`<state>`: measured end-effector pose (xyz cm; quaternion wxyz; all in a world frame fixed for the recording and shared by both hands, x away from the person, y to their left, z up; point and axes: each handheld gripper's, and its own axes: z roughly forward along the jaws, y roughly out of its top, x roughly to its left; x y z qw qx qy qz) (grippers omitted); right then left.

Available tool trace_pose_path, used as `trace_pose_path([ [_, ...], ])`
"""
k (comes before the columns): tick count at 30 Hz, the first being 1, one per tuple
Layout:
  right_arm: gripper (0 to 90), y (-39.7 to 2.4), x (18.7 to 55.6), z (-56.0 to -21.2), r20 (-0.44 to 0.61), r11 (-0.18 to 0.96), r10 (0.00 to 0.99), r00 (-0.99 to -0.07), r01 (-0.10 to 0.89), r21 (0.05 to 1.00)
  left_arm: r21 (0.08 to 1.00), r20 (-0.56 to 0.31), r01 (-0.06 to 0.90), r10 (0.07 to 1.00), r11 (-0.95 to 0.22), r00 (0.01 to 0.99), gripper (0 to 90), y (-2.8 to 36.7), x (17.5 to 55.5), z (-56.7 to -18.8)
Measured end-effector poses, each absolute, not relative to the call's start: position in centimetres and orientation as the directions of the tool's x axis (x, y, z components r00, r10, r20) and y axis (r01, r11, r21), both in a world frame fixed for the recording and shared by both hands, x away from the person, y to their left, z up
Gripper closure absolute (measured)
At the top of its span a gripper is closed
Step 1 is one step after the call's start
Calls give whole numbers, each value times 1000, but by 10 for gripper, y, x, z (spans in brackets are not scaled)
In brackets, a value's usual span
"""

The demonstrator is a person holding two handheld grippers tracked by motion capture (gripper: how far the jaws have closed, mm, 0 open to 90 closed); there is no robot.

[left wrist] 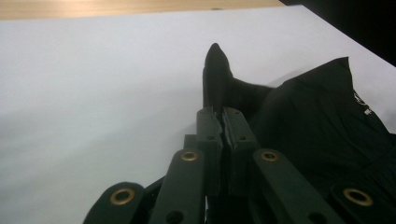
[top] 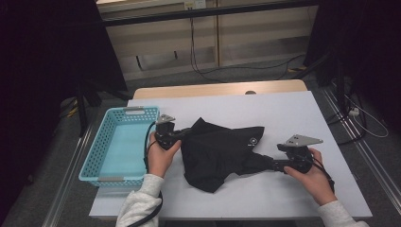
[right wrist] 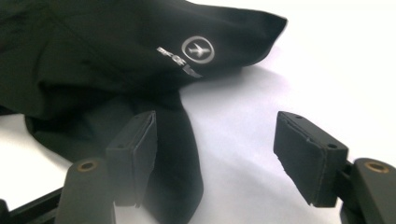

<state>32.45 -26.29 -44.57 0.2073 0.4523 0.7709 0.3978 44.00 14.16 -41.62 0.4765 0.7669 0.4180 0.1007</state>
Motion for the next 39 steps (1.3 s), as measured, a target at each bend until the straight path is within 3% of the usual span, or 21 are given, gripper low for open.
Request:
trace_pose_path([
  [19,335,-231,376,-447,86,220,888,-452,580,785,833,-220,529,780,-162,586,865,163,435,-409],
  [24,387,-225,388,-451,196,115,887,-419,611,783,826,-234,540,775,-159,587,864,162,435,-409],
  [30,383,-210,402,-460,169,145,896,-411,630,763,822,-232,544,771,-170,592,864,160,434,-411],
  [33,504,-205,406,-465,132,182,902,-411,639,747,818,-240,550,770,-167,591,863,160,434,-412],
  [35,654,-202,406,-465,100,215,897,-431,622,753,817,-243,552,768,-168,593,863,160,433,-412],
  [37,812,-202,406,-464,132,201,886,-444,626,754,817,-240,550,764,-174,598,863,159,433,-412],
  [39,861,-204,405,-463,114,218,883,-456,613,760,820,-242,546,762,-171,601,863,159,432,-412],
])
